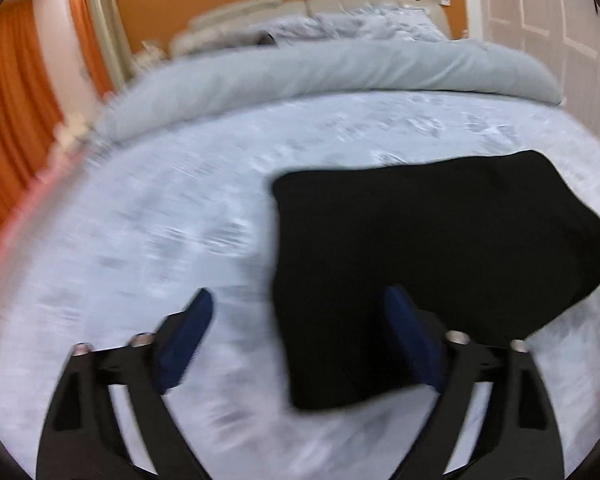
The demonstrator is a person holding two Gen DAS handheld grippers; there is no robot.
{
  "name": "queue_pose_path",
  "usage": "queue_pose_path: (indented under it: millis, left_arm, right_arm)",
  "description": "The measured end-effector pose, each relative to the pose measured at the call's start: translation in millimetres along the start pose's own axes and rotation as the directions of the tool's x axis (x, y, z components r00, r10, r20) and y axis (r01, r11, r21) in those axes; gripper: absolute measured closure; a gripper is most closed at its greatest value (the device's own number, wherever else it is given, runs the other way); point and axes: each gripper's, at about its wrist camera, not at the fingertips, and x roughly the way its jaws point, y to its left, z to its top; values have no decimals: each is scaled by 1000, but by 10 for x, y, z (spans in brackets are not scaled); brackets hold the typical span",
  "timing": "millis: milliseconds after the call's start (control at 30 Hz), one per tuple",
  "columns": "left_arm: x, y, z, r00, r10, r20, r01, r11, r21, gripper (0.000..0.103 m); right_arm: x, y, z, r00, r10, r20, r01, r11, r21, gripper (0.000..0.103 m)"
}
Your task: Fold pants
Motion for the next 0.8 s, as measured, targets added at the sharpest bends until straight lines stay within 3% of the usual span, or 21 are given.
queue_pose_path:
  millis: [133,300,500,600,800]
  left_arm:
    - [-683,64,-147,997,71,12,-72,997,36,6]
    - [-1189,16,-516,1000,12,-4,-12,1000,25,5]
    - [-1176,-150,-881,991,-120,-65,118,992,-33,5]
    - [-1058,-219,-982,984,-159,-77,155,986,-54,5]
    - [-924,-155,-934,981,-181,-65,177,982,-67,5]
  right_arm:
    - [-699,300,-138,995,-84,60,88,995,-57,18]
    - [-928,570,-682,986,-149,71,157,979,-128,16]
    - [-587,430,-1070,977,-213,-12,212,975,-67,16]
    - [-585,475,-1096,962,-272,24,273,955,-119,16]
    - [-462,532,-1091,971,-237,-14,233,963,-135,16]
